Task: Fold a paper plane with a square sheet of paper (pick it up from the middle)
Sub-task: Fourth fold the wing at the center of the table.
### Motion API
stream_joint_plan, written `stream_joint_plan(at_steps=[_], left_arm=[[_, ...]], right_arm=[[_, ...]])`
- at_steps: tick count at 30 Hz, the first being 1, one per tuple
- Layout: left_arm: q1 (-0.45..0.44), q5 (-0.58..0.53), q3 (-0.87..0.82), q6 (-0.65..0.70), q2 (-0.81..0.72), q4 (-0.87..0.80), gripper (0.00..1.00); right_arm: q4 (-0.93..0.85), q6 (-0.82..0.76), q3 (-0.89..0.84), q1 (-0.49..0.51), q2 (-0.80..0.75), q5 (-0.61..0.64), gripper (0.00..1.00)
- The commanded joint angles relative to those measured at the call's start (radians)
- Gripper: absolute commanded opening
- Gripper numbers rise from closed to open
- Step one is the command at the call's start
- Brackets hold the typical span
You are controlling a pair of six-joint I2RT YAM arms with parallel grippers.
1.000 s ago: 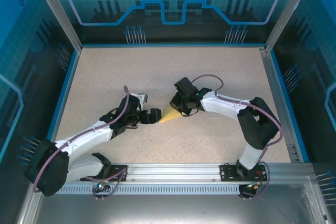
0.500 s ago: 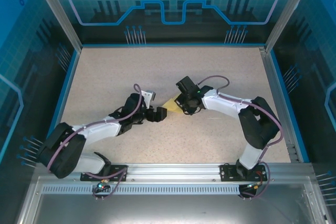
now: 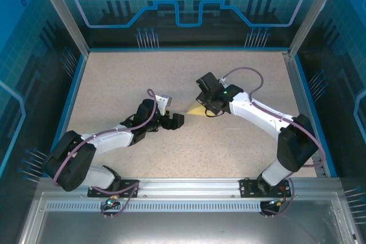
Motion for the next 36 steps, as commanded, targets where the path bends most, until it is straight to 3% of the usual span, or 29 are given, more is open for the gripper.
stream_joint_plan(at_steps=[1, 4, 13, 21, 28, 36], left_arm=[[0.006, 0.003, -0.014, 0.018, -0.057, 0.024, 0.93], [0.006, 0.019, -0.025, 0.012, -0.079, 0.022, 0.92], [-0.007, 0.049, -0.071, 0.029, -0.071, 0.088, 0.91], [-0.054, 0.05, -0.088, 0.226, -0.008, 0.141, 0.88], [-0.057, 0.108, -0.1, 0.392, 0.14, 0.305, 0.71], [-0.057, 0.14, -0.085, 0.427, 0.28, 0.471, 0.65]], right_arm=[[-0.105, -0.043, 0.049, 0.035, -0.042, 0.152, 0.01], [-0.107, -0.03, 0.03, 0.035, -0.05, 0.123, 0.02], [0.064, 0.11, -0.092, 0.039, 0.03, -0.135, 0.02], [0.186, 0.223, -0.092, 0.056, 0.125, -0.257, 0.01], [0.208, 0.257, -0.124, 0.05, 0.13, -0.302, 0.01], [0.244, 0.251, -0.159, 0.029, 0.126, -0.366, 0.01]])
